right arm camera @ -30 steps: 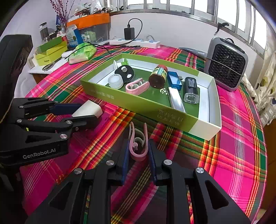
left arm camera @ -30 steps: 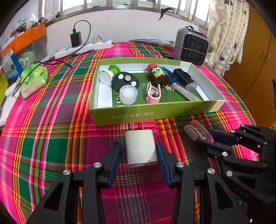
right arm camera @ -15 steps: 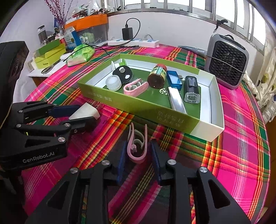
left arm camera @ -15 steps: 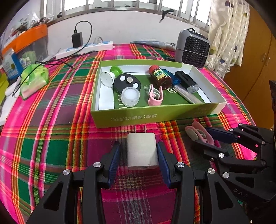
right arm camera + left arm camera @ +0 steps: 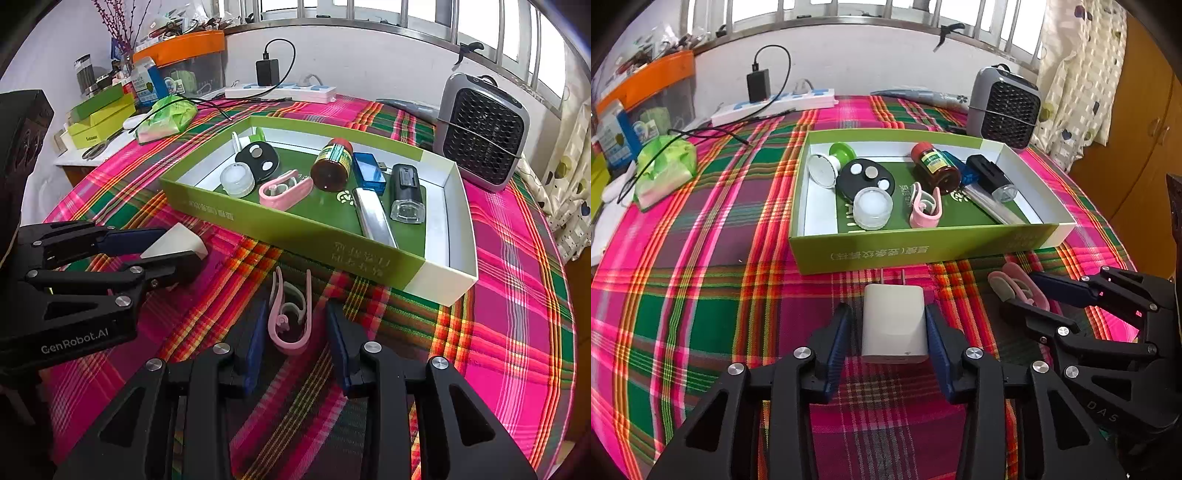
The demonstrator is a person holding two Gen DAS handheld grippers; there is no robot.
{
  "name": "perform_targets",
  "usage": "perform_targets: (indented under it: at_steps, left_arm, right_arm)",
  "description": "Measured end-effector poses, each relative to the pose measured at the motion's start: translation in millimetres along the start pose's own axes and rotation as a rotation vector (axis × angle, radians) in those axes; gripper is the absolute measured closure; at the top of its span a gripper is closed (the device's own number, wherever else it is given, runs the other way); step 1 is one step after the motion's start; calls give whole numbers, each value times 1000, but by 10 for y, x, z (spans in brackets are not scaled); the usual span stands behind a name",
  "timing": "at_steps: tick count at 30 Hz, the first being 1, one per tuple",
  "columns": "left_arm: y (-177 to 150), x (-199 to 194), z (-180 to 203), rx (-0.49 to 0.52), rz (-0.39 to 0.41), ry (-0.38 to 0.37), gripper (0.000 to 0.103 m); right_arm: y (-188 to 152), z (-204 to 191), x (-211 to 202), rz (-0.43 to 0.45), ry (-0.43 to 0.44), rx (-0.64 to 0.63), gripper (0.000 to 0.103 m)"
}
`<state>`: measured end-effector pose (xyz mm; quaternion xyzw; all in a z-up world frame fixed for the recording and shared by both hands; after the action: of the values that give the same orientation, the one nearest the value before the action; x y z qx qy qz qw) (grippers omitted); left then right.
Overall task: Organize rigid objects
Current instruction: 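Carry charger in left tool while right tool carries pink clip into box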
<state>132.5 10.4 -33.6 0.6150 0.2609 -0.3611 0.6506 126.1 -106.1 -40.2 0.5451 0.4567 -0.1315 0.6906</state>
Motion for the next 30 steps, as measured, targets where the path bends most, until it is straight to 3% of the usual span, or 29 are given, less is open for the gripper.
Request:
perform_targets:
  at_steps: [5,7,30]
  left_arm:
    - [-3,-7,-30,-11,5,3,70]
    - [-3,-9,-33,-9,6,5,70]
    - [-26,-26,-31,-6,5,8,70]
  right_arm:
    - [-2,10,-3,1,-5,-3,72]
    - [-4,19,-10,2,-6,0,79]
    - [-4,19,-18,4,-4,1,79]
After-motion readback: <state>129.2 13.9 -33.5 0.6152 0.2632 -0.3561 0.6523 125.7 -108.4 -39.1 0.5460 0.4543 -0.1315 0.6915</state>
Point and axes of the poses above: each gripper's, at about its wrist camera, not at the fingertips, and x roughly the way its jaws point, z to its right, y to its top, the point moved 5 cm from there along x, roughly the way its jaws point, and after that the axes turned 1 degree about -x, right-handed, at the moved point
